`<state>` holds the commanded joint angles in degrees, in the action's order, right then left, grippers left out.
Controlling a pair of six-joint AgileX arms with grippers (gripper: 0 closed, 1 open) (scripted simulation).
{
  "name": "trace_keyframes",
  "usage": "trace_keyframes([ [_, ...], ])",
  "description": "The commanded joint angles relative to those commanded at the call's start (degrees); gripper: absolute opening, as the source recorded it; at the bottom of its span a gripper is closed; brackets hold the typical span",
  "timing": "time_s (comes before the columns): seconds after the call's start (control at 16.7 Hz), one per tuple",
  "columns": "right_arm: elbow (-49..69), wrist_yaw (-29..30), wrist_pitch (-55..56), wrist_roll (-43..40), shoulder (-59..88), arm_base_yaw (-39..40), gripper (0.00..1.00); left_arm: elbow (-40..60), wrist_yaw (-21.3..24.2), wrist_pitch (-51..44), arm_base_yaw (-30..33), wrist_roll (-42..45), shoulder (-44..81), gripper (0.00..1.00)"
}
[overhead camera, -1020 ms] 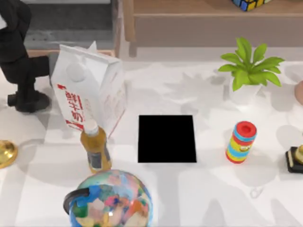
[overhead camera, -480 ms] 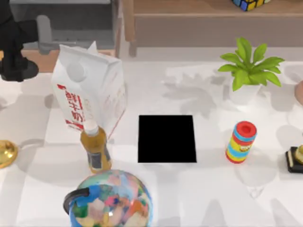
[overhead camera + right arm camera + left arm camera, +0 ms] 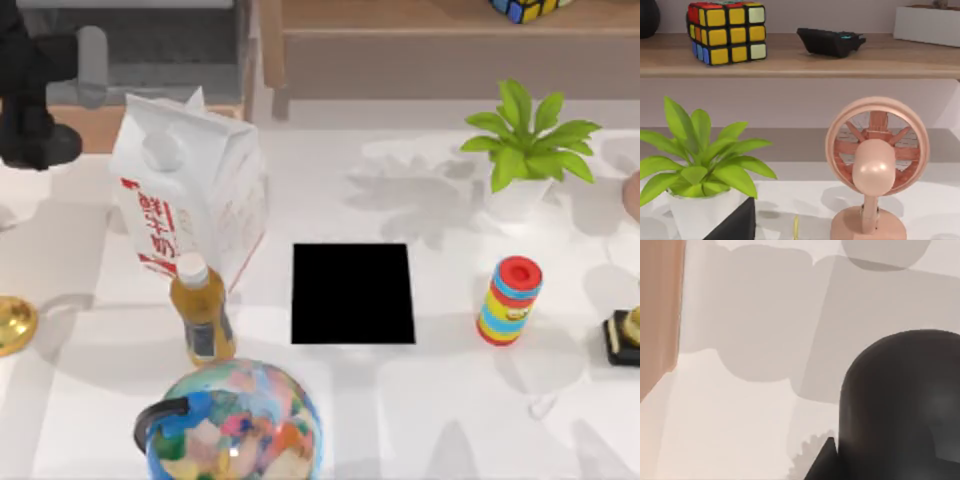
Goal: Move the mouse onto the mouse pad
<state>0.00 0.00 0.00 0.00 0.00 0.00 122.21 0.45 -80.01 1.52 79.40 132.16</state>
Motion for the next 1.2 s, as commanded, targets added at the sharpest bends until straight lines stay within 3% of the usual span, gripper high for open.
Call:
trace_keyframes([
  [0.24,0.00,0.00,0.00,0.00,0.00,0.00,1.00,0.54,-0.20,0.08,0.71,1.80,-1.88,0.00],
  [0.48,0.00,0.00,0.00,0.00,0.00,0.00,1.00,3.71,-0.57,0.90,5.70,10.61,-8.84,0.00],
  [0.84,0.00,0.00,0.00,0.00,0.00,0.00,1.00,8.38,-0.09,4.25,20.52,30.30,-14.81,0.00],
  [1.2,0.00,0.00,0.00,0.00,0.00,0.00,1.00,6.31,1.15,5.49,35.29,49.20,-8.21,0.00],
])
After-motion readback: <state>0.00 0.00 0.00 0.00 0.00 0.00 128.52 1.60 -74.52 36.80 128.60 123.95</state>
